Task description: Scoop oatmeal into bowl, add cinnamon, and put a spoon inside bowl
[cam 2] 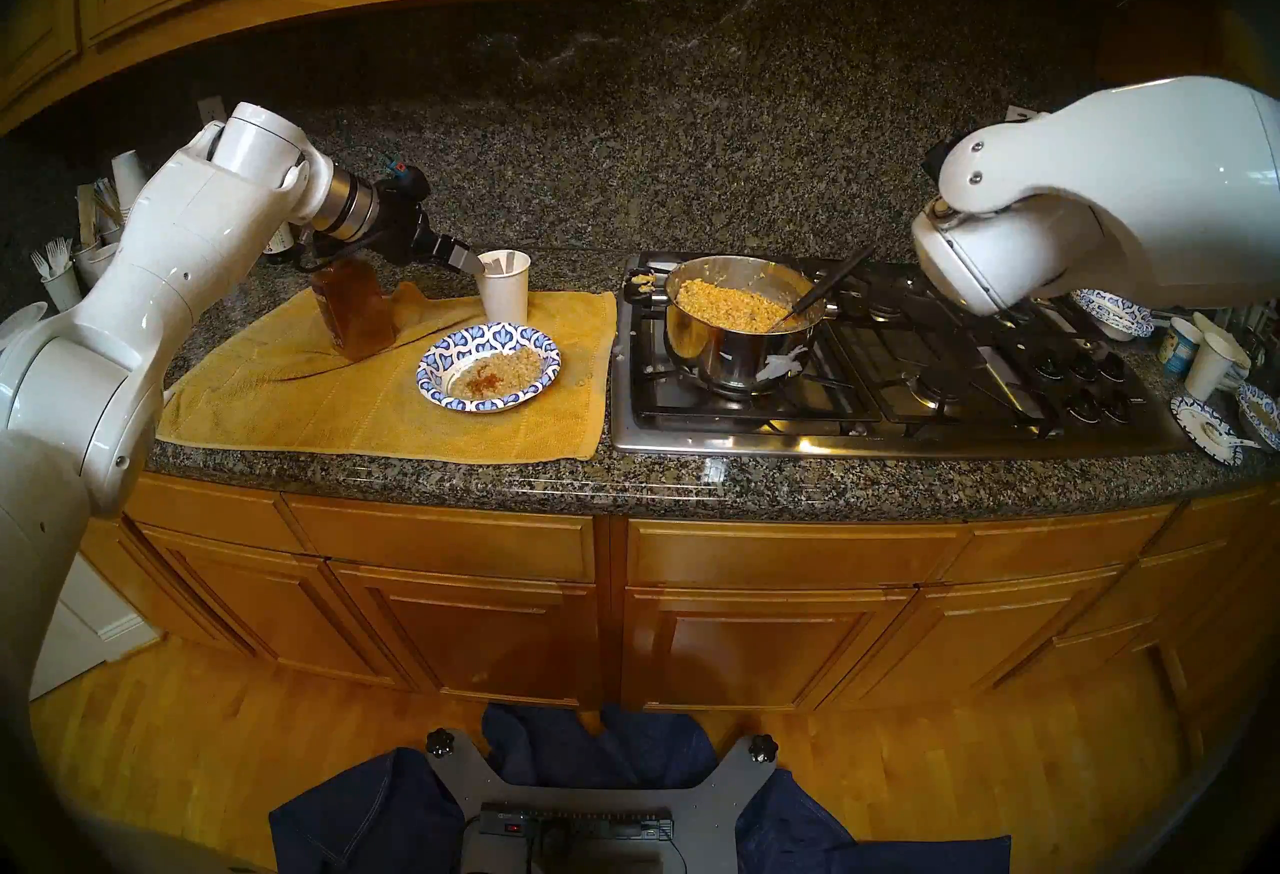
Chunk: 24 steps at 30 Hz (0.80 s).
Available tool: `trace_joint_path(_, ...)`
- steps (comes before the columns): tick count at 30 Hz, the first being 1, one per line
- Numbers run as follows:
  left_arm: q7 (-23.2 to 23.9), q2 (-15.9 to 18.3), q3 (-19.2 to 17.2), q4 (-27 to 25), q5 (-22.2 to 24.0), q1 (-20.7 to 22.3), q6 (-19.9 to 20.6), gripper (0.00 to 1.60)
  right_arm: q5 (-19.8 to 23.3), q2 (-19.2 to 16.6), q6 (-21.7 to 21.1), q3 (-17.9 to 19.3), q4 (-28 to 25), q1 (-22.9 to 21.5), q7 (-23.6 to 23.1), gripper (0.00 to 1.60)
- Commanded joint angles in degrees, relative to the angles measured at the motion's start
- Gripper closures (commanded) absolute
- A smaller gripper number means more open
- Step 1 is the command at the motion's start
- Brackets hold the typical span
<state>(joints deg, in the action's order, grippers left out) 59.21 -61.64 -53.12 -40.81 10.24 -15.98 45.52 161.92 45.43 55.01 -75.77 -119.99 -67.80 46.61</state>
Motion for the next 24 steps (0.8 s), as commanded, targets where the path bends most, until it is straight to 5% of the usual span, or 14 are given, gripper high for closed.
trace_joint_path(1,4.44,-1.00,0.70,1.56,0.21,5.77,-2.04,0.00,-1.48,-0.18,-0.01,0.70,0.53,-1.92,-0.53,0.00)
trace_joint_path(14,6.74,-2.54,3.30,6.73,-0.15,8.17,-5.09,0.00,-1.89,-0.50,-0.01,0.67,0.39,-2.01,-0.57,0.00)
trace_joint_path(16,7.31,-2.83,3.90,7.87,-0.23,8.70,-5.77,0.18,-2.01,-0.57,-0.01,0.66,0.36,-2.03,-0.57,0.00)
trace_joint_path(17,7.55,-2.94,4.13,8.31,-0.26,8.91,-6.02,0.53,-2.05,-0.60,-0.01,0.66,0.35,-2.04,-0.57,0.00)
trace_joint_path(18,7.79,-3.06,4.35,8.74,-0.29,9.13,-6.27,0.67,-2.09,-0.62,-0.01,0.66,0.34,-2.05,-0.56,0.00)
trace_joint_path(24,8.99,-3.53,5.37,10.75,-0.47,10.34,-7.48,0.57,-2.31,-0.78,-0.01,0.66,0.27,-2.08,-0.54,0.00)
